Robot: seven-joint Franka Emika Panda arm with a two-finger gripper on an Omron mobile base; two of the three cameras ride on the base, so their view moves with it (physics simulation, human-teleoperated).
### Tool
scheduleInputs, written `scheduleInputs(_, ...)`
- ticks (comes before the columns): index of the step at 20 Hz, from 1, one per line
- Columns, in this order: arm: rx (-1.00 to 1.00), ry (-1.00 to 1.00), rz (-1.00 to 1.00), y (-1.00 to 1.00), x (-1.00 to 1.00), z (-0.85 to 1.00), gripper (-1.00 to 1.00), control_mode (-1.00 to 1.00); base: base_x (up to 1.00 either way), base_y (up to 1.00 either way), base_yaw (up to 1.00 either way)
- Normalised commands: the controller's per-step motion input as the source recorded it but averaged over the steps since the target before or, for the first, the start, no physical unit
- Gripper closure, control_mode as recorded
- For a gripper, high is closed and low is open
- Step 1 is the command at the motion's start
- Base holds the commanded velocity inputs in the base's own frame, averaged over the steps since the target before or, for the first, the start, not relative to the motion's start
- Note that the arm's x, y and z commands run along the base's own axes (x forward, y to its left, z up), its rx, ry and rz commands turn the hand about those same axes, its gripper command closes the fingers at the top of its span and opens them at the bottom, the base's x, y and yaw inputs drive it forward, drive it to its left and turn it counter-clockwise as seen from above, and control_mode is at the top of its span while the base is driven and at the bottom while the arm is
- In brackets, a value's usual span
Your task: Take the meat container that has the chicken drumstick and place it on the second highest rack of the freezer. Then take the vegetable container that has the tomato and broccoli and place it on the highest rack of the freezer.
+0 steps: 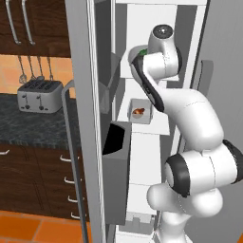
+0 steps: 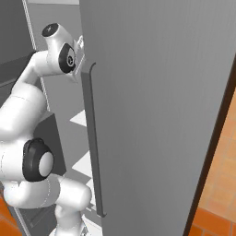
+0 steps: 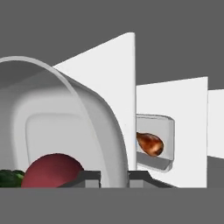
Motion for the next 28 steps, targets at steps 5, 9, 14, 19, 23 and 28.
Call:
scheduleInputs(5, 0.00, 0.00, 0.00, 0.00, 0.69, -0.06, 1.00, -1.00, 0.00, 0.00, 0.00)
scheduleInputs(9, 0.00, 0.00, 0.00, 0.00, 0.50, -0.15, 1.00, -1.00, 0.00, 0.00, 0.00)
scheduleInputs(14, 0.00, -0.01, 0.00, 0.00, 0.13, -0.08, 1.00, -1.00, 0.00, 0.00, 0.00)
scheduleInputs(19, 0.00, 0.00, 0.00, 0.00, 0.00, 0.00, 1.00, -1.00, 0.00, 0.00, 0.00)
scheduleInputs(23, 0.00, 0.00, 0.00, 0.00, 0.00, 0.00, -1.00, -1.00, 0.00, 0.00, 0.00)
scheduleInputs(28, 0.00, 0.00, 0.00, 0.00, -0.03, 0.00, -1.00, -1.00, 0.00, 0.00, 0.00)
